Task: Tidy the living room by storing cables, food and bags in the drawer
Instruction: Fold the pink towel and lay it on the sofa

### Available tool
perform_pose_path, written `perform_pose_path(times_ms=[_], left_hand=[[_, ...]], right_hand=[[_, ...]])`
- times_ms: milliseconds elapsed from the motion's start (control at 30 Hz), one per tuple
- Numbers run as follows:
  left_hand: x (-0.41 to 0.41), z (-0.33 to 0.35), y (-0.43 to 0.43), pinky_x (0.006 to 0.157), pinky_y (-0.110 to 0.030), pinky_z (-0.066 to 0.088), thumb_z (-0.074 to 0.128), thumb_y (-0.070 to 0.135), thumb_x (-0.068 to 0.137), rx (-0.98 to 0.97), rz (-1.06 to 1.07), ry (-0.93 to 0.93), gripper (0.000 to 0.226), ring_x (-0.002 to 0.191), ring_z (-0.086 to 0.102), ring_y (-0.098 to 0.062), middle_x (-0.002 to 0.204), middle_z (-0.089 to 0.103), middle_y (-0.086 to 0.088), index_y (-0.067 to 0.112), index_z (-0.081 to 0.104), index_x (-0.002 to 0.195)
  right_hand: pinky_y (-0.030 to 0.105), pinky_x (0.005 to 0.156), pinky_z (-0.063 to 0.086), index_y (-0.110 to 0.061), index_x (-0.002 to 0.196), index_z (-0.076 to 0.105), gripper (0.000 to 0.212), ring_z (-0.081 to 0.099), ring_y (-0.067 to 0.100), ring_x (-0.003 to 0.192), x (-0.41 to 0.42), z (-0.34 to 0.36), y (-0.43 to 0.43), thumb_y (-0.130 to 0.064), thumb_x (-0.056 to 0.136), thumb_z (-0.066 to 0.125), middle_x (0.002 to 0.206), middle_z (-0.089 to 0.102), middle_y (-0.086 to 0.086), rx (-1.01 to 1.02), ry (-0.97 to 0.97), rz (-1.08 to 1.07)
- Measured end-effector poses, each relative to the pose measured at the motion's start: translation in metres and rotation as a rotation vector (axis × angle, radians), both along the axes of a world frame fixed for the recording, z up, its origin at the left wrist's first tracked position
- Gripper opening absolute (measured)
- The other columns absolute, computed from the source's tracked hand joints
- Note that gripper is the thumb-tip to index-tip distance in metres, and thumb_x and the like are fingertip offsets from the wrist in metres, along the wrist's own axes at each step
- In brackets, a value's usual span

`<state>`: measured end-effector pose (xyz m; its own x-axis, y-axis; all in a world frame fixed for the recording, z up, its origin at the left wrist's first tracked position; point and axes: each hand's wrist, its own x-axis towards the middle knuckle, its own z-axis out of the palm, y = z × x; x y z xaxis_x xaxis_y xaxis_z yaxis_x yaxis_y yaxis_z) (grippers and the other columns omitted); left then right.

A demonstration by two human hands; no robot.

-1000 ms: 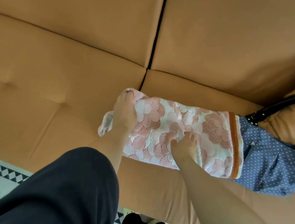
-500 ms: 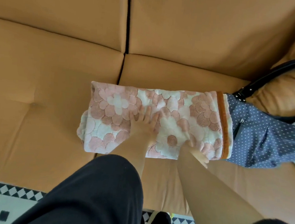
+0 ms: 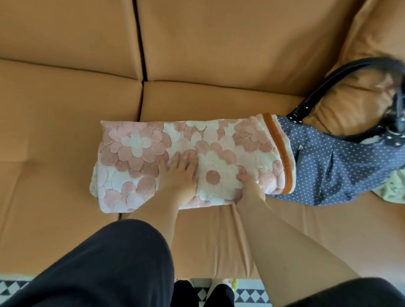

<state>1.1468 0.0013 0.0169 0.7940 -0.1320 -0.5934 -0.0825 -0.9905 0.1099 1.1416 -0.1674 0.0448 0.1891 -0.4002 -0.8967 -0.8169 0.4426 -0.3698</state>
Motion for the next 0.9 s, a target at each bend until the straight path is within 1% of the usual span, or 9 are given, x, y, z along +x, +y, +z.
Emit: perform_pose_path(times_ms=[67, 167, 267, 333, 467, 600, 700, 800, 900], left_hand=[[-0.004, 0.011, -0.006, 0.117, -0.052, 0.001, 0.007, 0.036, 0.102, -0.025, 0.009, 0.010, 0.054, 0.147, -0.009, -0.025, 0.159, -0.017, -0.001, 0.025, -0.016, 0.150], [-0.010, 0.022, -0.021, 0.118, -0.050, 0.003, 0.006, 0.036, 0.102, -0.087, 0.019, 0.030, 0.052, 0.147, -0.011, -0.022, 0.159, -0.017, 0.000, 0.031, -0.018, 0.148], [-0.017, 0.029, -0.040, 0.118, -0.050, 0.005, 0.008, 0.035, 0.103, -0.129, 0.066, 0.024, 0.052, 0.147, -0.012, -0.020, 0.159, -0.016, 0.000, 0.034, -0.017, 0.148], [-0.023, 0.034, -0.055, 0.118, -0.051, 0.005, 0.010, 0.033, 0.103, -0.139, 0.082, 0.033, 0.053, 0.146, -0.013, -0.020, 0.158, -0.018, 0.001, 0.035, -0.017, 0.148], [-0.040, 0.043, -0.093, 0.117, -0.055, 0.005, 0.015, 0.030, 0.102, -0.157, 0.055, 0.002, 0.055, 0.146, -0.016, -0.021, 0.157, -0.022, 0.002, 0.038, -0.014, 0.148], [-0.061, 0.048, -0.150, 0.114, -0.059, 0.009, 0.023, 0.026, 0.101, -0.172, 0.078, 0.012, 0.062, 0.145, -0.019, -0.021, 0.155, -0.027, 0.006, 0.041, -0.017, 0.147], [-0.079, 0.051, -0.215, 0.114, -0.060, 0.010, 0.026, 0.025, 0.101, -0.193, 0.086, 0.016, 0.066, 0.145, -0.020, -0.022, 0.155, -0.029, 0.006, 0.041, -0.020, 0.145], [-0.095, 0.054, -0.284, 0.114, -0.060, 0.009, 0.028, 0.028, 0.100, -0.230, 0.047, 0.030, 0.066, 0.145, -0.020, -0.023, 0.155, -0.028, 0.006, 0.041, -0.018, 0.146], [-0.108, 0.056, -0.366, 0.114, -0.059, 0.006, 0.031, 0.029, 0.099, -0.260, -0.023, 0.036, 0.067, 0.144, -0.020, -0.021, 0.156, -0.026, 0.006, 0.041, -0.015, 0.147]], right_hand=[[0.024, 0.042, 0.038, -0.005, 0.100, 0.055, 0.032, 0.046, 0.015, 0.051, 0.001, 0.009, -0.003, -0.019, 0.075, 0.071, 0.065, 0.049, 0.004, 0.007, 0.017, 0.012], [0.023, 0.041, 0.037, -0.004, 0.098, 0.053, 0.025, 0.043, 0.016, 0.052, 0.001, 0.021, -0.009, -0.014, 0.078, 0.065, 0.064, 0.045, 0.005, 0.018, 0.041, 0.067], [0.010, 0.031, 0.030, -0.003, 0.094, 0.053, 0.020, 0.039, 0.017, 0.049, -0.009, 0.032, -0.023, -0.009, 0.077, 0.062, 0.060, 0.041, 0.005, 0.034, -0.015, 0.102], [0.009, 0.032, 0.030, -0.003, 0.096, 0.053, 0.020, 0.038, 0.015, 0.047, -0.017, 0.039, -0.037, -0.006, 0.077, 0.060, 0.060, 0.040, 0.004, 0.035, -0.055, 0.084], [0.023, 0.050, 0.034, -0.008, 0.082, 0.053, 0.014, 0.032, 0.016, 0.048, -0.033, 0.048, -0.073, 0.001, 0.071, 0.055, 0.058, 0.032, 0.004, 0.068, -0.126, -0.016], [0.030, 0.058, 0.039, -0.011, 0.065, 0.046, 0.018, 0.032, 0.019, 0.051, -0.058, 0.050, -0.124, 0.007, 0.067, 0.048, 0.059, 0.030, 0.004, 0.105, -0.166, -0.121], [0.037, 0.066, 0.044, -0.010, 0.067, 0.048, 0.018, 0.039, 0.022, 0.056, -0.081, 0.055, -0.184, 0.008, 0.066, 0.047, 0.064, 0.035, 0.005, 0.112, -0.148, -0.140], [0.039, 0.066, 0.049, -0.009, 0.074, 0.052, 0.020, 0.050, 0.026, 0.062, -0.104, 0.064, -0.251, 0.009, 0.069, 0.044, 0.068, 0.043, 0.006, 0.144, -0.175, -0.229], [0.048, 0.083, 0.049, -0.010, 0.090, 0.056, 0.031, 0.055, 0.030, 0.074, -0.128, 0.069, -0.328, 0.010, 0.074, 0.039, 0.078, 0.051, 0.008, 0.148, -0.217, -0.282]])
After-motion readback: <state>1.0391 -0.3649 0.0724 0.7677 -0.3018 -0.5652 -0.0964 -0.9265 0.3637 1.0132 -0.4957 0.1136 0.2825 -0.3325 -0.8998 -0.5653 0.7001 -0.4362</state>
